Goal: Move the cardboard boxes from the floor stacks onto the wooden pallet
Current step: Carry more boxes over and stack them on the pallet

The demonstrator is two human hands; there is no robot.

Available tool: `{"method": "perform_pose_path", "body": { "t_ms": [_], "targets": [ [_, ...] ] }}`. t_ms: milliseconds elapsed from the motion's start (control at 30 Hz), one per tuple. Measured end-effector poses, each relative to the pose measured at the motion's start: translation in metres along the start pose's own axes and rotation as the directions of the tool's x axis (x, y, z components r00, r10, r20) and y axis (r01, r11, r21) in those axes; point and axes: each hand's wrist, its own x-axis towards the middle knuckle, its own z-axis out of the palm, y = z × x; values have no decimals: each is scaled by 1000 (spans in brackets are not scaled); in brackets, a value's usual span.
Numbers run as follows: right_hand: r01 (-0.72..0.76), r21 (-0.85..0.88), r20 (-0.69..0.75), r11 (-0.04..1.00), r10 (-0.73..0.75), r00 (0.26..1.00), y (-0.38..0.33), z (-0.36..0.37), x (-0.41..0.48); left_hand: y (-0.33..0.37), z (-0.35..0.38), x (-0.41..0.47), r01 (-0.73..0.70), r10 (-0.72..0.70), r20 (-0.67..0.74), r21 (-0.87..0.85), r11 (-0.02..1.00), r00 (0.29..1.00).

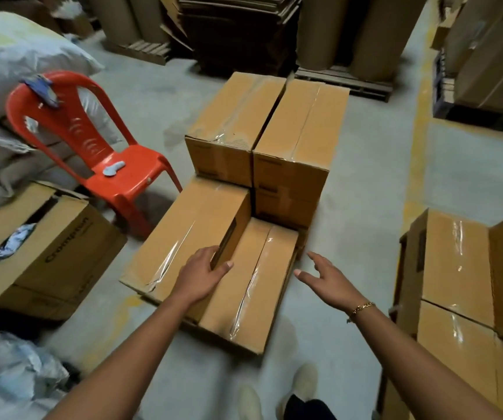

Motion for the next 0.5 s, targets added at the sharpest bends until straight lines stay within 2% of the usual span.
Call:
{"method": "perform_pose_path", "body": {
  "t_ms": [200, 500],
  "targets": [
    [-18, 21, 70, 1000, 17, 997, -18, 27, 35, -40, -7, 14, 91, -91, 1, -37, 995, 996],
    [-153, 189, 186, 970, 118, 975, -55, 104, 108, -109, -38, 47, 239, -241, -32, -58, 969, 970]
  ]
}}
